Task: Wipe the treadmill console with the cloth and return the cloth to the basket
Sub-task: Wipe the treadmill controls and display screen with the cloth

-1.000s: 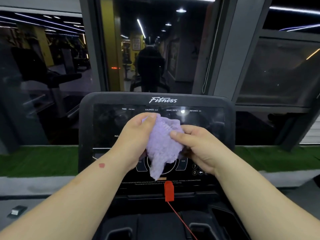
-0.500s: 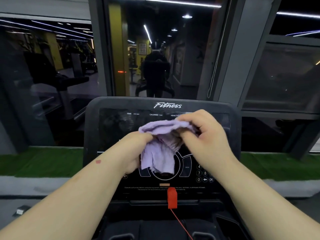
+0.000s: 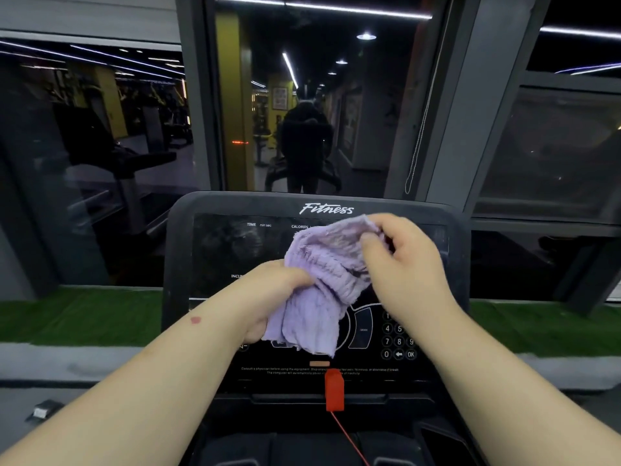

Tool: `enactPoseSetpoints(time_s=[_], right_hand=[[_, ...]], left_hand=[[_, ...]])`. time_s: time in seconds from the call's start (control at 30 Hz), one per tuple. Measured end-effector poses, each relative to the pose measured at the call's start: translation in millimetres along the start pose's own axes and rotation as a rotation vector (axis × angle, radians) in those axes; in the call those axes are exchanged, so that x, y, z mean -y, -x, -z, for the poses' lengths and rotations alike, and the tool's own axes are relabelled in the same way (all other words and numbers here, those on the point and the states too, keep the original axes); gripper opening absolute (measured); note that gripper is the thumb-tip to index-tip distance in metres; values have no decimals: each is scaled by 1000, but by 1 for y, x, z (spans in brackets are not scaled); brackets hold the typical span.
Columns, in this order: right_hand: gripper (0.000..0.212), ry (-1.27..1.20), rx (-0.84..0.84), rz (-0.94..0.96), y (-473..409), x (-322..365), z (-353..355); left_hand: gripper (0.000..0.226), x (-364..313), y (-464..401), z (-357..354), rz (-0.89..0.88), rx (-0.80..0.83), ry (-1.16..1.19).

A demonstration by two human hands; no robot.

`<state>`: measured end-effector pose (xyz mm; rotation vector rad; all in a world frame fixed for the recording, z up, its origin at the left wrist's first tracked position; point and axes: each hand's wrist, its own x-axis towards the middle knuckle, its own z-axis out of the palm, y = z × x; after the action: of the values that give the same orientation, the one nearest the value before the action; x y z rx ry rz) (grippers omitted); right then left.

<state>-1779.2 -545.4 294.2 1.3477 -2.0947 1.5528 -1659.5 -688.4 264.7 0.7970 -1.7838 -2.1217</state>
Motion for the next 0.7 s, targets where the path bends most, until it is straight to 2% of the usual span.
enactPoseSetpoints(time_s=[0.13,0.23,0.3,0.37,0.43,0.5,0.57,0.63,0.7], right_hand=[[21,-14,41,-53,-24,3,2],[23,91,26,-15,-34,-3,0],[27,131,-4,20,-35,-7,-3],[27,188,-31,114,-32,-9,-8],[26,273,-72,281,-25,-9,-12],[28,354,-80,465,-17,-8,-14],[32,377,-42,628,-5,-7,-15],[31,370,18,724,9,-8,-18],[29,361,86,749,22,-13,-22]], left_hand=[[28,2,6,-2,-95,137,-188],[29,6,2,5,-137,53,-356],[29,8,3,11,-120,64,-461],[27,9,3,14,-76,87,-462],[23,12,0,14,-29,33,-329],[27,11,-5,12,48,-59,-91],[28,6,-6,12,107,-74,138],[33,-1,-4,14,141,-49,289],[35,-5,-1,17,152,-19,313]])
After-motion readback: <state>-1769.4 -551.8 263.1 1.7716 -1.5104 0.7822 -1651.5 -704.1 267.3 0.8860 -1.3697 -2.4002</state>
